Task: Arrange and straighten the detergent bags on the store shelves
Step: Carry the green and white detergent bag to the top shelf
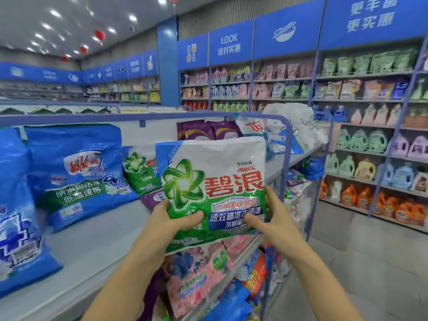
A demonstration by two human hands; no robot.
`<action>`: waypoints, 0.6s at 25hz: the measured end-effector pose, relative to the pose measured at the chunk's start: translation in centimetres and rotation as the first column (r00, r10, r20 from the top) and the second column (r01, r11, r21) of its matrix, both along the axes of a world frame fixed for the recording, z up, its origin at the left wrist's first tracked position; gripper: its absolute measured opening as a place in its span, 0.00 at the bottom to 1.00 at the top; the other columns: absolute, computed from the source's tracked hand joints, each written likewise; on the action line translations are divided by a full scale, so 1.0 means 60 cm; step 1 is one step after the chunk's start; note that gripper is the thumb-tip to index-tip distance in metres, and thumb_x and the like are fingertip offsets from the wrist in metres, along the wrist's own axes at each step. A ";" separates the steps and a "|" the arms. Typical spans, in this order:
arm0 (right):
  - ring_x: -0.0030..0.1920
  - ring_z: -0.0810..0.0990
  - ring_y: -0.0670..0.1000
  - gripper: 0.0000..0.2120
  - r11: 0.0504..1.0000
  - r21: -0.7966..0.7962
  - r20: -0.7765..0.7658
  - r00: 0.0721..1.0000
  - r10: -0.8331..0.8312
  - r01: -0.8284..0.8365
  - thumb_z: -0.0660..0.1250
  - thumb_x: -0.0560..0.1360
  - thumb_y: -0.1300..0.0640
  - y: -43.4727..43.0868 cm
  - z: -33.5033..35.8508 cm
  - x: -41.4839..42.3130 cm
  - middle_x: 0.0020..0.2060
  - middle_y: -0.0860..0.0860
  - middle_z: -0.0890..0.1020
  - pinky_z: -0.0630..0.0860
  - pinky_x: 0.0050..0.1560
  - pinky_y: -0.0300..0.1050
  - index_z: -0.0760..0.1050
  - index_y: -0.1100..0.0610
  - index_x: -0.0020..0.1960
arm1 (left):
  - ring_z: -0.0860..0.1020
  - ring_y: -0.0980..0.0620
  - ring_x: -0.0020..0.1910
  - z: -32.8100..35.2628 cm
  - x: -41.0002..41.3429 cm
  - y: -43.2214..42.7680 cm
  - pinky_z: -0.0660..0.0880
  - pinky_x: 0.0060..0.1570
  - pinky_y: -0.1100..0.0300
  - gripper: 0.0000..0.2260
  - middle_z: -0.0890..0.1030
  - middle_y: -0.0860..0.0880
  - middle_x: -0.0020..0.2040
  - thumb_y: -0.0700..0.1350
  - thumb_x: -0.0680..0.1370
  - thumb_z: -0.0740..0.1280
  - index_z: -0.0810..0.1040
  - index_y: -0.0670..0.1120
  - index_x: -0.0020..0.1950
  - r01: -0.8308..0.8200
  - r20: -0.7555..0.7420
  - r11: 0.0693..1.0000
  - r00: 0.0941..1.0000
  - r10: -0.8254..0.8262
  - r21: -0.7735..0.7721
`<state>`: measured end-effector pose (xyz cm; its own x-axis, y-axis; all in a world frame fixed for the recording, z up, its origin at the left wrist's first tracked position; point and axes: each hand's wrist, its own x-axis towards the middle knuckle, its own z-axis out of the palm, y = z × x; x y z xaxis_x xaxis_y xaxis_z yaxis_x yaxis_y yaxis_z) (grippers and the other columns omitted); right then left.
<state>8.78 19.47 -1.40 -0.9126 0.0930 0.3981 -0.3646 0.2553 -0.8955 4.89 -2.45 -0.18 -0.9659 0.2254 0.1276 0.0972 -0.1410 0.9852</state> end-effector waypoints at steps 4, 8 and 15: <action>0.53 0.77 0.33 0.29 0.997 -0.014 0.020 0.996 0.082 -0.081 0.70 0.70 0.55 0.030 0.007 -0.135 0.58 0.39 0.76 0.75 0.48 0.27 0.63 0.44 0.66 | 0.79 0.47 0.53 0.028 -0.103 0.034 0.69 0.64 0.48 0.37 0.82 0.50 0.52 0.49 0.53 0.80 0.73 0.47 0.60 -0.093 0.022 0.993 0.995 0.095 -0.075; 0.49 0.79 0.34 0.25 0.974 -0.021 0.012 0.974 0.226 -0.226 0.69 0.72 0.59 0.038 0.016 -0.275 0.55 0.42 0.78 0.75 0.44 0.28 0.65 0.47 0.65 | 0.74 0.48 0.60 0.042 -0.194 0.040 0.66 0.67 0.49 0.37 0.76 0.50 0.59 0.47 0.65 0.78 0.65 0.44 0.69 -0.256 -0.006 0.957 0.966 0.258 -0.135; 0.47 0.73 0.29 0.29 0.841 0.137 0.057 0.852 0.521 -0.523 0.70 0.72 0.58 0.000 0.071 -0.489 0.58 0.43 0.74 0.72 0.39 0.23 0.59 0.50 0.67 | 0.79 0.44 0.55 0.057 -0.296 0.011 0.71 0.63 0.45 0.14 0.82 0.44 0.52 0.41 0.69 0.74 0.74 0.46 0.51 -0.522 0.011 0.845 0.850 0.527 -0.113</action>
